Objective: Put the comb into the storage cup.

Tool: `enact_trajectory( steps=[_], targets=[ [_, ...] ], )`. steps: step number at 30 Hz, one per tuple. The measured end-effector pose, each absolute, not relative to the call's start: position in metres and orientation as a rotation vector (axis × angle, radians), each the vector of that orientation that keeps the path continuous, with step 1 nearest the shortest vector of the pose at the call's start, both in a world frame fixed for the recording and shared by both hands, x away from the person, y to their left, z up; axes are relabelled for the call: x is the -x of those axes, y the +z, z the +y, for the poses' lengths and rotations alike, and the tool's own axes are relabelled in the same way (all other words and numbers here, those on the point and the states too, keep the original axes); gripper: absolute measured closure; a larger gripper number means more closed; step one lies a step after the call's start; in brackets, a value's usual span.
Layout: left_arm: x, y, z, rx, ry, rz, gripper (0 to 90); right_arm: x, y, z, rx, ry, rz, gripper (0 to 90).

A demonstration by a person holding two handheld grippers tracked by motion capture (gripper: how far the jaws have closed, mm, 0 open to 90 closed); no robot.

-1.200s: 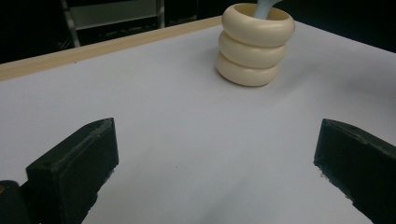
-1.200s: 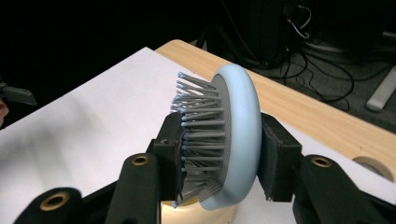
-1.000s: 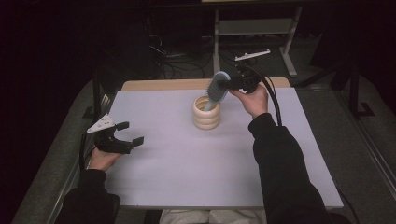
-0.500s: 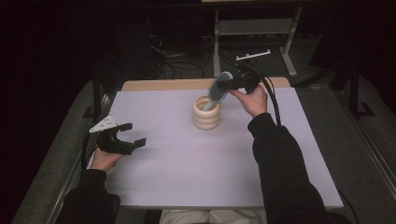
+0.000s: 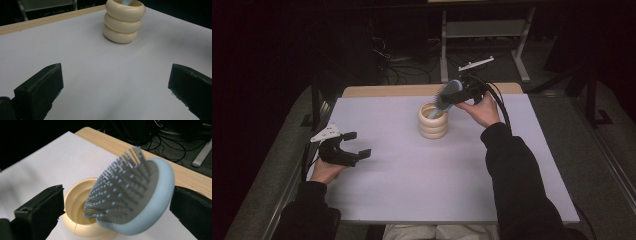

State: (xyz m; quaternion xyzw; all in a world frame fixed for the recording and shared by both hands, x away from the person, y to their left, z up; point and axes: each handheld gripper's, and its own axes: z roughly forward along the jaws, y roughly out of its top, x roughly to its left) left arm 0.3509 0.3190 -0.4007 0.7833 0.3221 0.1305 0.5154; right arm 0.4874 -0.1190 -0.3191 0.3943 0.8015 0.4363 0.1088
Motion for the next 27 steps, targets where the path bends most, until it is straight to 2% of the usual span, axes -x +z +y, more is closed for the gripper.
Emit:
enact_trajectory(
  steps=[27],
  targets=[
    [-0.35,-0.405,0.318,-1.898,0.297,0.774,0.0,-0.461,-0.328,-0.17,-1.101,1.417,2.291,0.0]
  ],
)
